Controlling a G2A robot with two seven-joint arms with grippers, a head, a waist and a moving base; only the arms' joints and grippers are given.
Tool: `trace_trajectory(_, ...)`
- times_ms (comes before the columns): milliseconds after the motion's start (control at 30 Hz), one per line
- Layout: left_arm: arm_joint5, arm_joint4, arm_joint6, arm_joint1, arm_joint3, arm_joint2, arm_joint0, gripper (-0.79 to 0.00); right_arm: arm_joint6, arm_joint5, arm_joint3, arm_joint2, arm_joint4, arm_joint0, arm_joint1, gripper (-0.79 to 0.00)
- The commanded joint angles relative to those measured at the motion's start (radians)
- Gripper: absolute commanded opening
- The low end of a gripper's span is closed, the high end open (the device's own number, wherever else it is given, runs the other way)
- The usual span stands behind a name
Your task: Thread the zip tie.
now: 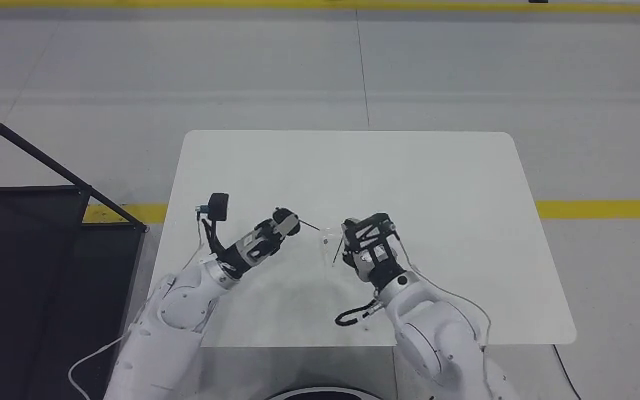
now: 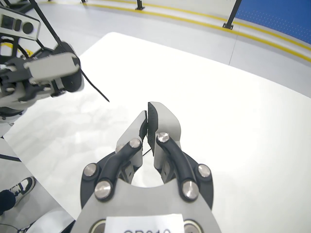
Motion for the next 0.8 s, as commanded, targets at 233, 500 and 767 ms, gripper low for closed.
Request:
trace_trajectory(233, -0.038, -0.03, -0.198, 0.017, 0.003, 0.031, -0.057, -0.785, -0.305, -0.205, -0.03, 0.139, 0.122, -0.144, 0.024, -0.785)
trace_trajectory(500, -0.031, -0.026, -0.198, 0.018, -0.001, 0.03, -0.06, -0.785, -0.366, -0.279, -0.024, 0.177, 0.162, -0.181, 0.031, -0.785)
trace_trajectory(767, -0.023, -0.022, -0.199, 0.018, 0.004, 0.032, -0.058, -0.785, -0.366, -0.279, -0.024, 0.177, 0.162, -0.181, 0.031, -0.785)
